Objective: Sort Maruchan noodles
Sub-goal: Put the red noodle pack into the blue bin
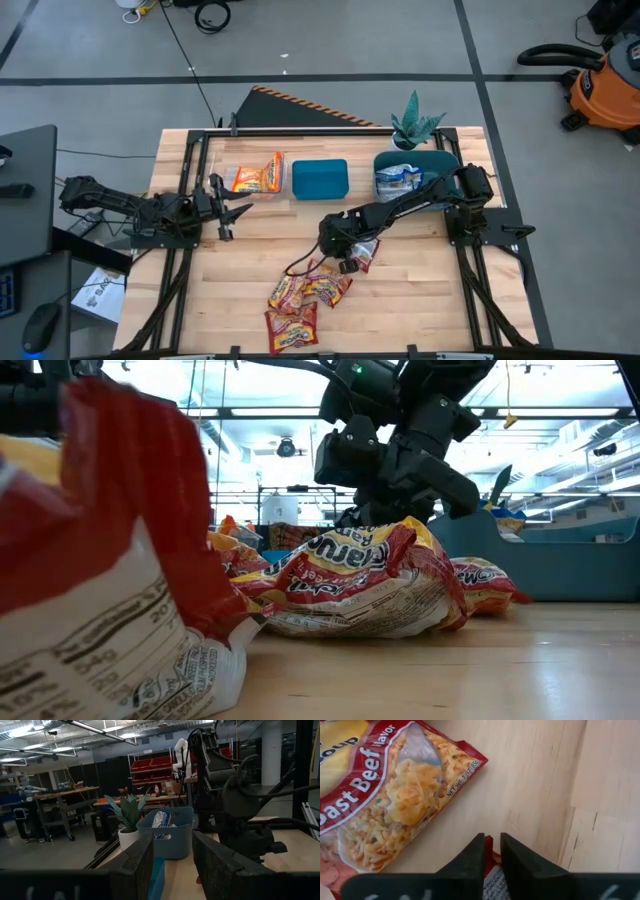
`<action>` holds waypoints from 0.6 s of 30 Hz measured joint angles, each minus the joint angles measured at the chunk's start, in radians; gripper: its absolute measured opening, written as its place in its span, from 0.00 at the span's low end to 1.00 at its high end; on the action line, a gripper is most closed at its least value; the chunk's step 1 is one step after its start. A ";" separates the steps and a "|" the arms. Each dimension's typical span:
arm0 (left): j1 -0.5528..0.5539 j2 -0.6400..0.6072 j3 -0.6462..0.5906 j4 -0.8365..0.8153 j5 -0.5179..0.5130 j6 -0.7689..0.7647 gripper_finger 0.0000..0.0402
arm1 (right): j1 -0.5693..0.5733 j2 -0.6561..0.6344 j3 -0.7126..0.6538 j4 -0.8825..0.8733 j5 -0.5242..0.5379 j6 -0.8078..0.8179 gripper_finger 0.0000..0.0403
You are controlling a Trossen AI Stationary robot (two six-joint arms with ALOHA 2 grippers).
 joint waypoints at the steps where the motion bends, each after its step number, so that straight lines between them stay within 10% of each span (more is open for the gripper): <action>1: 0.000 0.000 0.000 0.000 0.000 0.000 0.35 | 0.000 0.000 0.000 0.000 0.000 0.000 0.14; 18: 0.000 0.000 0.000 -0.007 0.000 0.007 0.35 | 0.007 -0.009 0.239 -0.230 0.231 -0.115 0.01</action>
